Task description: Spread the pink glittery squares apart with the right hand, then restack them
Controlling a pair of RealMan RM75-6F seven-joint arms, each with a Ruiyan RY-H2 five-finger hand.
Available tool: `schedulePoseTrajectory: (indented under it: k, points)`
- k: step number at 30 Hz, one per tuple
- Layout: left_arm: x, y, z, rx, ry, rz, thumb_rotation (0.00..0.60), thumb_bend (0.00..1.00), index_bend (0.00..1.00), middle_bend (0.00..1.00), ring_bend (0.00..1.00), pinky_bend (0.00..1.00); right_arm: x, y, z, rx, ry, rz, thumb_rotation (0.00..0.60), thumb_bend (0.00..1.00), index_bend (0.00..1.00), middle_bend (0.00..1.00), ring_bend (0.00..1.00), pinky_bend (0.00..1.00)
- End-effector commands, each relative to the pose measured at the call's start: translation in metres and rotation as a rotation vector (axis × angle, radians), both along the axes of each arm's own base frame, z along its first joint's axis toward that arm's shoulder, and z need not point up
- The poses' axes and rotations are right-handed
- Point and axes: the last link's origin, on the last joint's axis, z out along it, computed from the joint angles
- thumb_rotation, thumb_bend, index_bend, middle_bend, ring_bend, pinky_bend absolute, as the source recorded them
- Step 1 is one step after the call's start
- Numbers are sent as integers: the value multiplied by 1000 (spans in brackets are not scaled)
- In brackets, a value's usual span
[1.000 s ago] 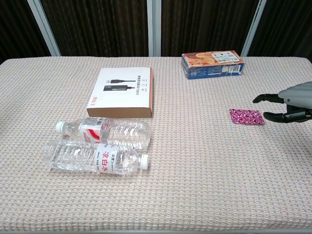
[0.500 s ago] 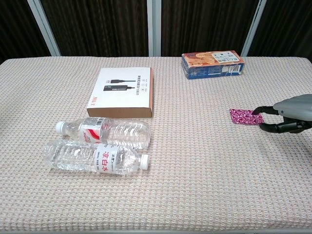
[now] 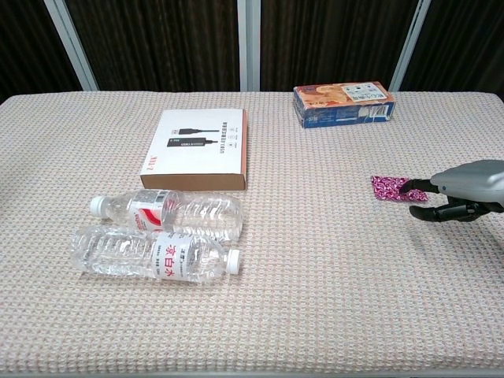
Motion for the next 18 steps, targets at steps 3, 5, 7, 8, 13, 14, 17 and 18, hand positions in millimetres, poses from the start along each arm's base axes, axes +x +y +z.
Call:
schedulePoseTrajectory:
  k: [3, 5, 7, 8, 13, 14, 17, 18]
  points:
    - [-2, 1, 0, -2, 0, 4, 600, 0, 260, 188, 208, 389, -2, -1, -5, 6, 9, -7, 0, 394, 65, 1000, 1000, 985]
    - [-3, 1, 0, -2, 0, 6, 600, 0, 261, 188, 208, 389, -2, -4, -3, 1, 13, -6, 0, 394, 66, 1000, 1000, 985]
    - [-4, 1, 0, -2, -1, 8, 600, 0, 260, 188, 208, 389, -2, -7, -3, 6, 16, -9, 0, 394, 66, 1000, 1000, 985]
    - [-4, 2, 0, -2, -1, 8, 600, 0, 260, 188, 208, 389, -1, -8, -3, 7, 19, -9, 0, 394, 66, 1000, 1000, 985]
    - [-6, 2, 1, -2, 0, 13, 600, 1, 260, 188, 208, 389, 1, -14, -4, 5, 30, -5, 0, 393, 66, 1000, 1000, 985]
    - [-7, 2, 1, -2, 0, 15, 600, 0, 260, 188, 208, 389, 2, -15, -5, 6, 31, -5, 0, 393, 66, 1000, 1000, 985]
    - [-8, 3, 1, 0, 0, 19, 600, 0, 260, 188, 208, 389, 2, -17, -6, 9, 38, -9, 0, 394, 66, 1000, 1000, 985]
    - [-8, 3, 2, 0, 1, 19, 600, 0, 261, 188, 208, 389, 2, -18, -6, 10, 41, -11, 0, 394, 66, 1000, 1000, 985]
